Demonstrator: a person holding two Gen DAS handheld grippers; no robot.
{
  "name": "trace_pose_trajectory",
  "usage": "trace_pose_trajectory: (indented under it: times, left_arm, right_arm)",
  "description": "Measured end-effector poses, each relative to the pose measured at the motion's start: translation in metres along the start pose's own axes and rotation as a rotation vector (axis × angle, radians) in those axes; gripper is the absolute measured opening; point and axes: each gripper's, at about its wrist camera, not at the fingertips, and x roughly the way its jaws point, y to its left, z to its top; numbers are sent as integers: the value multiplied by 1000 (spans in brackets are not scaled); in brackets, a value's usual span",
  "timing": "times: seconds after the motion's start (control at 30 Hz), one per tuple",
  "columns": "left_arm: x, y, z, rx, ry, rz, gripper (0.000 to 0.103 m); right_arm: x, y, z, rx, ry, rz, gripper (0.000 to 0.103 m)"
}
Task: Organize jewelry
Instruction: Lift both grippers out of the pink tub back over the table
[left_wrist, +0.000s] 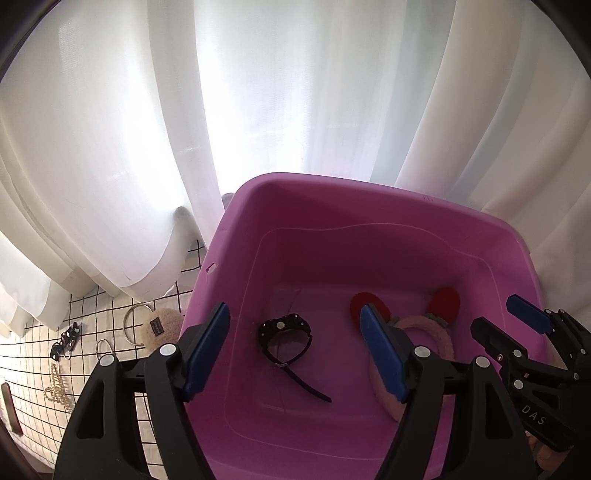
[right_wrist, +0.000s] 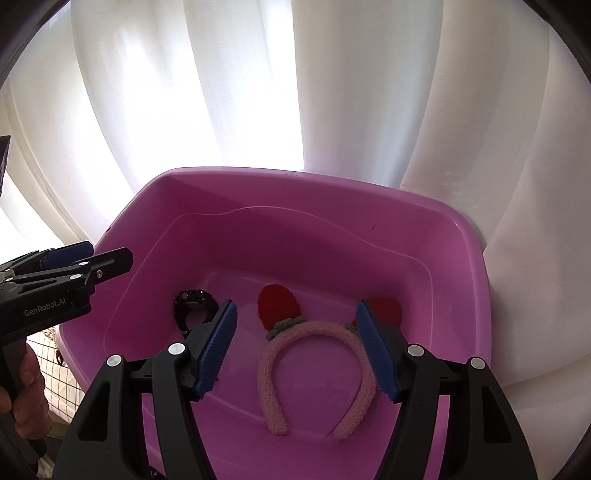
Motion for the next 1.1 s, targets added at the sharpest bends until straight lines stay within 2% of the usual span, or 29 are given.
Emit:
trace_pose_trajectory:
  times: [0.1, 0.17, 0.33, 0.37, 0.57, 0.8, 1.0, 1.1]
  left_arm:
    - [-13, 8, 0, -22, -24, -5, 76]
    - [-24, 13, -2, -34, -46, -9, 78]
    - [-58, 34, -8, -71, -101, -11, 84]
    - [-63, 42, -12, -84, -112, -4, 87]
    - [-99, 101, -49, -184, -162, 70, 95]
    - [-125, 182, -104, -262, -117, 209, 96]
    - [-143, 253, -152, -351, -95, 285, 96]
    - [-149, 288, -173, -390, -90, 312, 96]
  right_arm:
    - [-3, 9, 0, -22, -15, 34, 65]
    - [-7, 17, 1, -43, -30, 51, 71]
    - [-21, 42, 3, -108, -80, 105, 71]
    - [-23, 47, 4, -119, -89, 117, 73]
    - [-28, 86, 7, -147, -122, 237, 75]
    - [-28, 161, -7, -247, -152, 369, 75]
    - [-21, 224, -22, -273, -117, 423, 75]
    - [-22, 252, -33, -279, -100, 418, 75]
